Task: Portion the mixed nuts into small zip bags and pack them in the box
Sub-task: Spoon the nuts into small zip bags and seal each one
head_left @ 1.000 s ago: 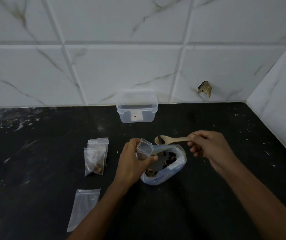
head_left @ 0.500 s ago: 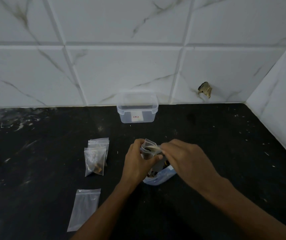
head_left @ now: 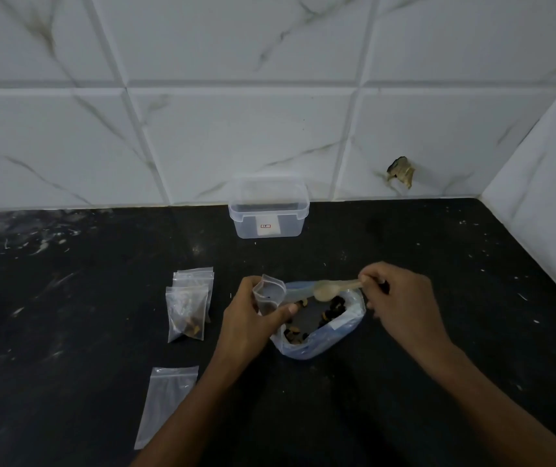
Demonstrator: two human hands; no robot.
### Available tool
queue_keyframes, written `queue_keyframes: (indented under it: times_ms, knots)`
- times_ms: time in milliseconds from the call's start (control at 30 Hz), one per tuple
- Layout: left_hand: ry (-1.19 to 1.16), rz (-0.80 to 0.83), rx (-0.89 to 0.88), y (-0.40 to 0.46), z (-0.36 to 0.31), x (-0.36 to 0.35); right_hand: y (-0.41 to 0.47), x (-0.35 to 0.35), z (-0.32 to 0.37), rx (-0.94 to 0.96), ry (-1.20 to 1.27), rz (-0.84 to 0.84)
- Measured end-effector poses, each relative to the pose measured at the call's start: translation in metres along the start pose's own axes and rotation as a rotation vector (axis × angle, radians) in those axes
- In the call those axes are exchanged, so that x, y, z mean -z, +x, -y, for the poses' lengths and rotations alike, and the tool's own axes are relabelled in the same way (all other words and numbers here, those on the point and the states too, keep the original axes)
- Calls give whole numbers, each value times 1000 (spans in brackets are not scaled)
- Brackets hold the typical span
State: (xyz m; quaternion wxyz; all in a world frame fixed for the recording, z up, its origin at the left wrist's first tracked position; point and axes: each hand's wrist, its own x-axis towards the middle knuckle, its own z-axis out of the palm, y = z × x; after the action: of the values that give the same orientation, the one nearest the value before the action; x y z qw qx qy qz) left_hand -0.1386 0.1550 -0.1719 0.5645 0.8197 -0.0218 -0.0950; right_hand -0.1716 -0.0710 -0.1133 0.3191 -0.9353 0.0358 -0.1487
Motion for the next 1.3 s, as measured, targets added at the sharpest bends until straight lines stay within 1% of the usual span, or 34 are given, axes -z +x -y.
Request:
queue_keyframes:
  times_ms: [67,167,267,367,500,567,700,833,967,1100,1200,1300]
  knots:
    - [-4,-2,22,-4,3,5,-2,-16,-14,-43,-69,126]
    - [-16,28,62,-6,8,6,-7,-39,-25,-57,-123,235]
    - [-28,47,79,-6,11,5,-11,-55,-24,-98,-58,303]
    - [-39,48,88,-5,10,4,-19,-68,-18,-190,37,331]
    - [-38,53,86,-5,8,2,-19,-76,-15,-419,190,341]
    - [-41,54,90,-5,8,2,-17,-72,-19,-498,240,345]
    - [-30,44,77,-3,8,4,-13,-57,-26,-586,322,325]
    - [31,-17,8,-1,3,-1,-6,-35,-28,-650,406,275]
    - [128,-39,-60,1,-2,-6,7,-5,-17,-644,512,206]
    - [163,-20,-86,5,-5,-12,17,17,4,-564,582,126]
    - [160,-1,-84,8,-7,-17,19,19,17,-473,545,130]
    - [134,3,-88,11,-8,-23,14,12,27,-340,421,115]
